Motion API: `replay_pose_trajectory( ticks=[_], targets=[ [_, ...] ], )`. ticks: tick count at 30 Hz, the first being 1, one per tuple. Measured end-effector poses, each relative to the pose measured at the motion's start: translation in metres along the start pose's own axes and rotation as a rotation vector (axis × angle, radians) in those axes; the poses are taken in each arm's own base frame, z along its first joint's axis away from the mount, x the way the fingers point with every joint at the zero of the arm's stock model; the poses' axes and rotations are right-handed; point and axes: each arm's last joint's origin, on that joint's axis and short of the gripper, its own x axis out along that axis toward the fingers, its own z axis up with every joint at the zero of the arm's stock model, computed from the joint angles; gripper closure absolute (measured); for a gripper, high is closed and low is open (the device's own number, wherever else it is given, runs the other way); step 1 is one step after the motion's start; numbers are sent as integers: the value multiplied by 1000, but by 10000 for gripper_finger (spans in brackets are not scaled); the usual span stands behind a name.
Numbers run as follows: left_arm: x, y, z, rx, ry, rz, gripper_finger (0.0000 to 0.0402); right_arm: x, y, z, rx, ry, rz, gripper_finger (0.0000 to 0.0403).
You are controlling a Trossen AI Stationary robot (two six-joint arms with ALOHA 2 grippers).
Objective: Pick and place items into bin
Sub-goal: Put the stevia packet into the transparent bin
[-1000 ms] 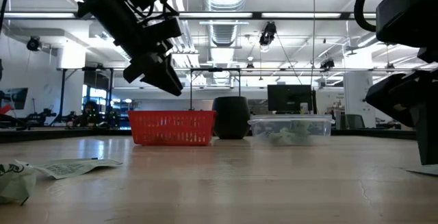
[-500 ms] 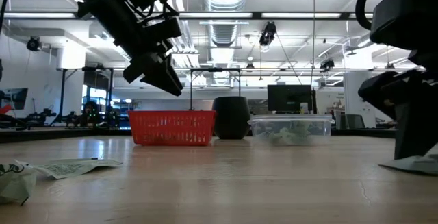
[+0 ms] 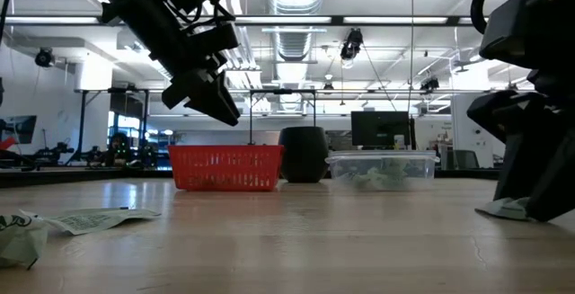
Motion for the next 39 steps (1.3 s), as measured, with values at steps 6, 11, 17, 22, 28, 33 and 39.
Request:
replay_pose_trajectory(
  ticks=[6,11,17,22,28,33,39],
  targets=[
    [0,0,0,0,0,0,280,0,-2,-1,-13,-9,-36,298],
    [0,0,0,0,0,0,280,0,-2,0,-32,-11,-40,325],
    [0,0,0,0,0,0,280,0,-1,1,-63,-13,-40,363],
    [0,0,0,0,0,0,280,-1,1,5,-117,-19,-36,387],
    [0,0,0,0,0,0,280,-3,6,14,-181,-51,-34,393],
    [0,0,0,1,0,0,280,-6,9,22,-251,-79,-44,394],
    [0,0,0,1,1,0,280,-15,6,33,-343,-137,-230,394]
  ],
)
